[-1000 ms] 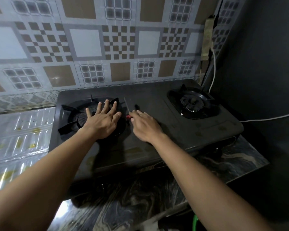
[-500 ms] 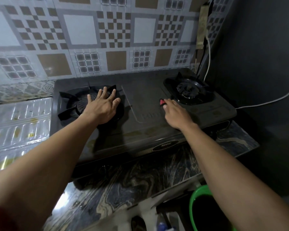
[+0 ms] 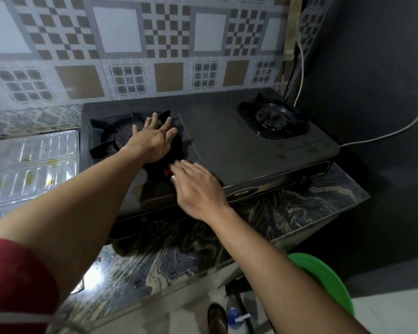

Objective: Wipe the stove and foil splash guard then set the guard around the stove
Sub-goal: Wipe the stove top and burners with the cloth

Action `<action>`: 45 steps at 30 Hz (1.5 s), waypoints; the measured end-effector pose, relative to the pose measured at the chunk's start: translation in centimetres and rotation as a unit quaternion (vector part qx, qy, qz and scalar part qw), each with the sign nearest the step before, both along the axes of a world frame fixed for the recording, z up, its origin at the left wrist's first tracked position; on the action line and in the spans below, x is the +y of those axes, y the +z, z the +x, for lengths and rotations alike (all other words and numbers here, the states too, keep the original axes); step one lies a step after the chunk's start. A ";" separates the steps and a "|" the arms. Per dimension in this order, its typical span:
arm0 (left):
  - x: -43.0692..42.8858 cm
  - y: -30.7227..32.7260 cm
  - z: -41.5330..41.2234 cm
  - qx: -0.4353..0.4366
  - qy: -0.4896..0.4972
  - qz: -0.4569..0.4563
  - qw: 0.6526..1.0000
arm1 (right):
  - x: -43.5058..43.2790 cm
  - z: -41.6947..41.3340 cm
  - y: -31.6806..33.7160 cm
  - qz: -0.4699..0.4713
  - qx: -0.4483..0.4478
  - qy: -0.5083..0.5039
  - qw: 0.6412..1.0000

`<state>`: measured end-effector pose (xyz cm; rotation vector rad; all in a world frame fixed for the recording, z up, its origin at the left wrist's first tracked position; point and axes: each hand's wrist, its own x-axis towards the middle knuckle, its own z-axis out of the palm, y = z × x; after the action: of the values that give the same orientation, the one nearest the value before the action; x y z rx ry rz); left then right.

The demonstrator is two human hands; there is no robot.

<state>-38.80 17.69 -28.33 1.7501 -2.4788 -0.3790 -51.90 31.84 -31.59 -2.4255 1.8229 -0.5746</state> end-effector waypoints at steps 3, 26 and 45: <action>0.1 0.0 -0.1 -0.002 0.007 -0.003 1.000 | 1.1 -1.3 -0.7 -0.041 0.008 0.036 0.998; 2.7 0.0 -13.9 -0.037 -0.094 -0.091 0.991 | -5.2 -19.5 1.9 0.124 -0.018 -0.134 0.983; 2.5 0.5 -17.9 -0.048 -0.104 -0.059 0.992 | -3.3 -30.7 1.3 0.088 0.002 -0.212 0.973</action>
<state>-56.74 20.24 -27.79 1.5055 -2.6995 -0.1587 -82.55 28.51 -30.24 -1.9349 2.2982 -0.4052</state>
